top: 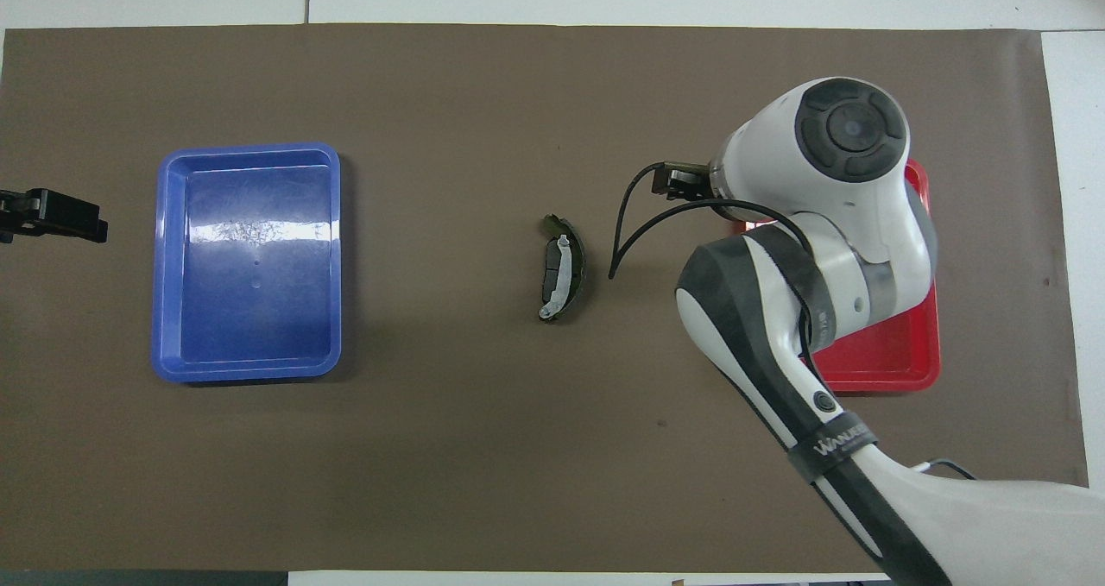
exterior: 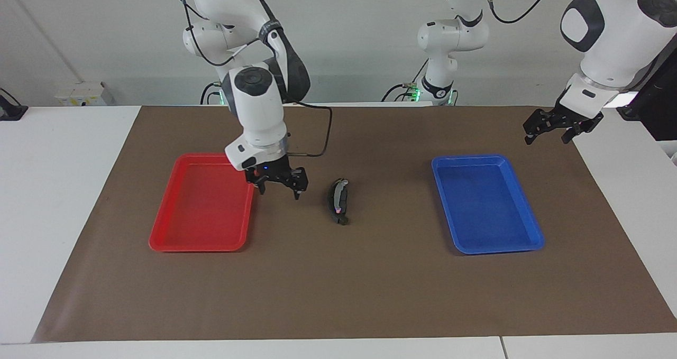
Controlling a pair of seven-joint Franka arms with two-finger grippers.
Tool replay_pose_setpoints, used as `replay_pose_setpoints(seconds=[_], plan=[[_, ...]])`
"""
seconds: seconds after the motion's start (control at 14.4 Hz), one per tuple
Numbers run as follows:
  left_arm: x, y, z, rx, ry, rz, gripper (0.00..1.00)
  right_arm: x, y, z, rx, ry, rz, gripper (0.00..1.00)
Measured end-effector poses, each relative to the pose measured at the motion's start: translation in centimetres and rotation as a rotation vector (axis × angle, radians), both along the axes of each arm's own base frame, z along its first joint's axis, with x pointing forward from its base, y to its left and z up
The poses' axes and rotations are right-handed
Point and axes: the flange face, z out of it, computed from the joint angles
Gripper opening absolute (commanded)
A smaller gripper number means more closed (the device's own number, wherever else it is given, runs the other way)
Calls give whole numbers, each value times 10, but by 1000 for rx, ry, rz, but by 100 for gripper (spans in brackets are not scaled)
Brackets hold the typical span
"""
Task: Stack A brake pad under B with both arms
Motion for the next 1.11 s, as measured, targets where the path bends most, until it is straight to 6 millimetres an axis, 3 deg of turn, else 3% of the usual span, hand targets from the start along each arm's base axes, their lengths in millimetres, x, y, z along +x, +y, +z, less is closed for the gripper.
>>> replay_pose_setpoints(seconds=[0.35, 0.49, 1.11], plan=[[0, 0, 0, 0, 1, 0, 99, -11, -98, 57, -30, 41, 26, 100], [0, 0, 0, 0, 1, 0, 99, -22, -128, 77, -32, 62, 33, 100], [0, 0, 0, 0, 1, 0, 99, -79, -198, 160, -23, 151, 47, 100]])
